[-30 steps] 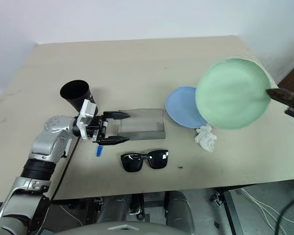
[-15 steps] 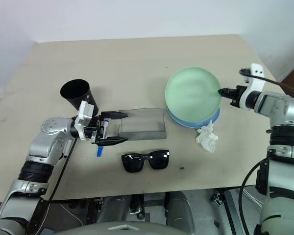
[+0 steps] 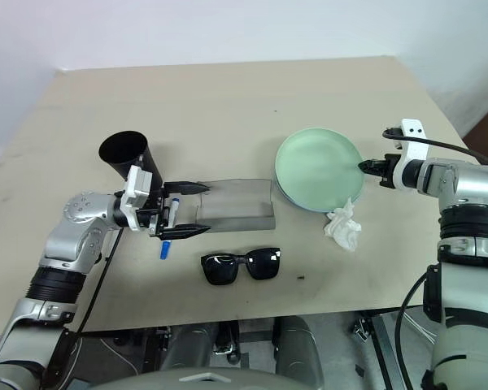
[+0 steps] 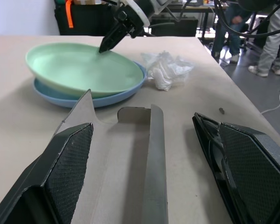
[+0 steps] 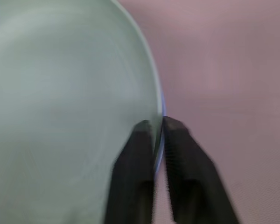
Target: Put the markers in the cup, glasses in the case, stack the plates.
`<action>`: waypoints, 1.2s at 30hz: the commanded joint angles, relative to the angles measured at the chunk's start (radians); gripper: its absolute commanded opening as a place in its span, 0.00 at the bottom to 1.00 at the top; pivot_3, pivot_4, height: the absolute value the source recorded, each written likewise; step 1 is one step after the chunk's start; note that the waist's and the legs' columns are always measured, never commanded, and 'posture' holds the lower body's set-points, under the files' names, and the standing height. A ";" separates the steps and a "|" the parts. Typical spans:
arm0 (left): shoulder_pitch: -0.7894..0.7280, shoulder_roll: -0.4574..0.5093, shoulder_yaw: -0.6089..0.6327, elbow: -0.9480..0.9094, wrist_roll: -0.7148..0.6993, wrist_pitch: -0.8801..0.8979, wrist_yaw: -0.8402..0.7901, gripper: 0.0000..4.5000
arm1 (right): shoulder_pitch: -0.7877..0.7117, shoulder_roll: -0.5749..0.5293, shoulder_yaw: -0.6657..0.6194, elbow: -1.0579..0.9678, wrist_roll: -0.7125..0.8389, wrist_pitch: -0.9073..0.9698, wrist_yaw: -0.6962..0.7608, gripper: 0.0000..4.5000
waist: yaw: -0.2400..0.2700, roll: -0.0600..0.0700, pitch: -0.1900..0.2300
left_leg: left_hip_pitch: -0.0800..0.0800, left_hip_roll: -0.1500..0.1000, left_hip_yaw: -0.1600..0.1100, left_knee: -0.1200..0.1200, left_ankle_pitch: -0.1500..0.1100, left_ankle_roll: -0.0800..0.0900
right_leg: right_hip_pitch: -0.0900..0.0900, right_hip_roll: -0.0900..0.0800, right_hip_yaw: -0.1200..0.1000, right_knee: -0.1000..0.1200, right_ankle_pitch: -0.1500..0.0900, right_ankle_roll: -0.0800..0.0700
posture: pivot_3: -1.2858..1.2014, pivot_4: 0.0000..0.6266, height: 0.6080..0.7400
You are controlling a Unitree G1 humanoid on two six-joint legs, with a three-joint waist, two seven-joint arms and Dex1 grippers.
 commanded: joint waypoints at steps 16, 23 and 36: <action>-0.027 0.019 0.020 -0.009 0.012 -0.016 0.003 1.00 | 0.237 -0.119 -0.153 -0.523 0.147 0.107 0.119 0.99 | 0.004 0.000 0.000 | -0.001 0.000 0.000 0.000 0.000 0.000 | -0.001 -0.001 0.000 0.001 0.002 0.003 | 0.52 0.24 1.00; -0.022 0.034 0.036 0.002 0.006 -0.024 0.002 1.00 | 0.467 -0.150 -0.275 -0.749 0.269 0.214 0.149 0.99 | 0.005 0.000 0.000 | -0.001 0.000 0.001 0.002 -0.002 0.003 | 0.000 -0.002 0.000 0.001 0.002 0.003 | 0.52 0.24 1.00; 0.011 0.041 0.043 0.003 0.007 -0.044 -0.011 1.00 | 0.599 -0.075 -0.178 -0.860 0.281 0.219 0.039 0.99 | 0.005 0.000 0.000 | 0.000 0.000 0.001 0.002 -0.003 0.005 | 0.001 -0.002 0.000 0.000 0.002 0.004 | 0.52 0.24 1.00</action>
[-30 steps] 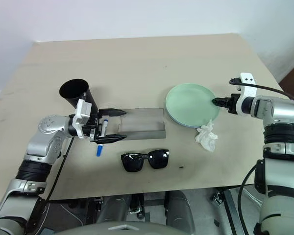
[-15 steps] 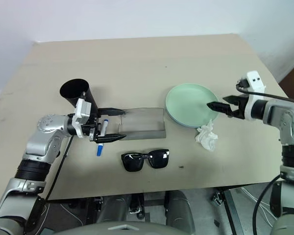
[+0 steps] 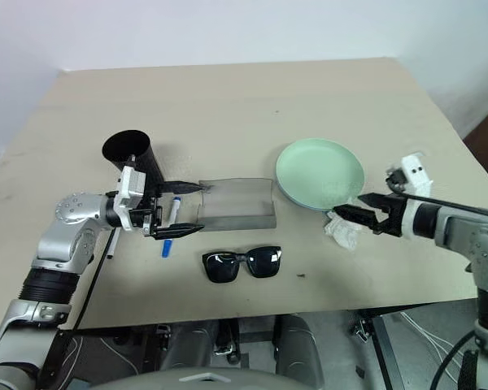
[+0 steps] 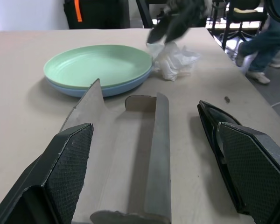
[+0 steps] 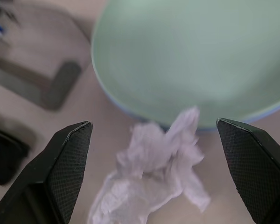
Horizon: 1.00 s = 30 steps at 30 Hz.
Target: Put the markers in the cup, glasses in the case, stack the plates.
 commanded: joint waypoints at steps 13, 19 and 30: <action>-0.004 0.024 0.015 -0.004 0.002 -0.028 -0.012 1.00 | 0.064 -0.032 0.121 -0.011 -0.072 -0.132 0.023 0.71 | -0.001 0.000 0.000 | 0.000 0.000 0.000 -0.001 0.000 -0.001 | 0.001 0.001 0.000 -0.002 0.000 0.000 | 0.52 0.24 1.00; -0.001 0.022 0.013 -0.004 0.004 -0.030 -0.010 1.00 | 0.069 -0.068 0.084 -0.051 -0.039 -0.129 0.067 0.23 | -0.001 0.000 0.000 | 0.000 0.000 0.000 -0.001 0.001 -0.001 | 0.001 0.001 0.000 -0.002 0.000 0.000 | 0.52 0.24 1.00; -0.002 0.025 0.026 -0.012 0.004 -0.021 0.015 1.00 | -0.156 -0.041 -0.019 0.000 0.039 -0.123 0.011 0.01 | -0.005 -0.001 0.000 | 0.000 0.000 0.000 -0.001 0.000 0.000 | 0.000 0.000 0.000 -0.002 0.001 0.001 | 0.52 0.24 1.00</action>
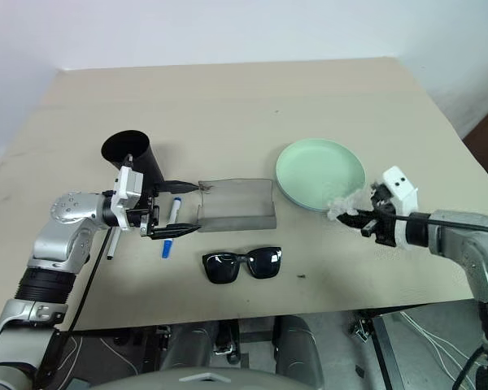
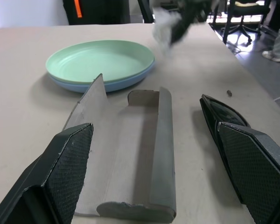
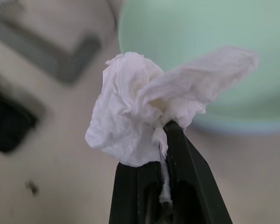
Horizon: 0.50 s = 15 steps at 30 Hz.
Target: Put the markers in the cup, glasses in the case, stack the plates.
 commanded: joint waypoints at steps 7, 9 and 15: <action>0.036 0.025 0.033 -0.044 -0.006 -0.005 0.031 1.00 | -0.308 0.131 0.100 0.332 -0.137 -0.158 -0.123 0.01 | 0.001 0.000 0.000 | 0.000 0.000 0.000 0.000 0.003 -0.005 | -0.003 0.000 0.000 0.000 0.000 0.000 | 0.52 0.24 1.00; 0.043 0.029 0.033 -0.048 0.001 -0.009 0.037 1.00 | -0.337 0.151 0.157 0.407 -0.201 -0.219 -0.122 0.01 | 0.001 0.000 0.000 | -0.002 -0.001 0.001 0.000 0.003 -0.005 | -0.003 -0.001 0.000 0.000 0.000 0.000 | 0.52 0.24 1.00; 0.048 0.036 0.030 -0.050 0.013 -0.019 0.051 1.00 | -0.404 0.184 0.223 0.517 -0.263 -0.298 -0.073 0.30 | -0.001 0.000 0.000 | -0.002 -0.001 0.002 0.000 0.003 -0.005 | -0.003 -0.001 0.000 0.001 0.001 0.001 | 0.52 0.24 1.00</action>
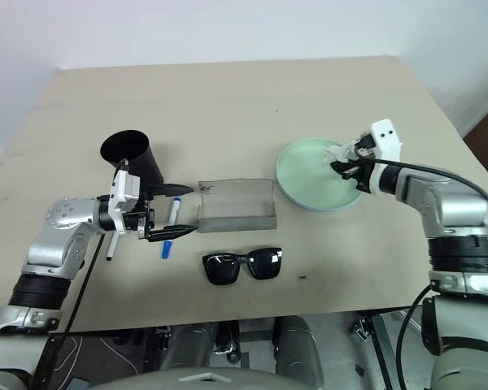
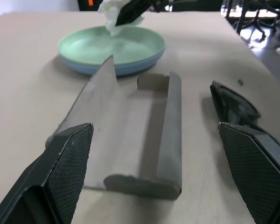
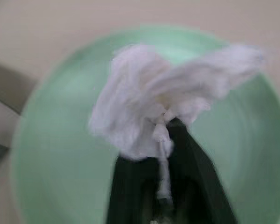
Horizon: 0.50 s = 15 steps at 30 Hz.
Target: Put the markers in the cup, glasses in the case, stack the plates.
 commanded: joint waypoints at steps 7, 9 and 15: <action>0.005 0.027 0.035 -0.056 -0.008 -0.005 0.026 1.00 | -0.081 0.020 0.007 -0.003 -0.025 -0.052 0.076 0.85 | -0.002 0.000 0.000 | 0.001 0.000 0.000 0.000 0.000 0.000 | 0.000 0.000 0.000 0.001 0.000 0.000 | 0.52 0.24 1.00; 0.010 0.033 0.039 -0.061 -0.011 -0.003 0.033 1.00 | -0.074 0.005 0.016 -0.030 -0.030 -0.051 0.099 1.00 | -0.002 0.000 0.000 | 0.000 0.000 0.000 0.000 0.000 0.000 | 0.000 0.000 0.000 0.001 0.000 0.000 | 0.52 0.24 1.00; 0.022 0.039 0.055 -0.085 -0.022 0.012 0.054 1.00 | -0.116 -0.035 -0.034 -0.114 0.054 0.059 0.170 1.00 | -0.002 0.000 0.000 | 0.000 0.000 0.000 0.000 0.000 0.000 | -0.001 0.000 0.000 0.001 0.000 0.000 | 0.52 0.24 1.00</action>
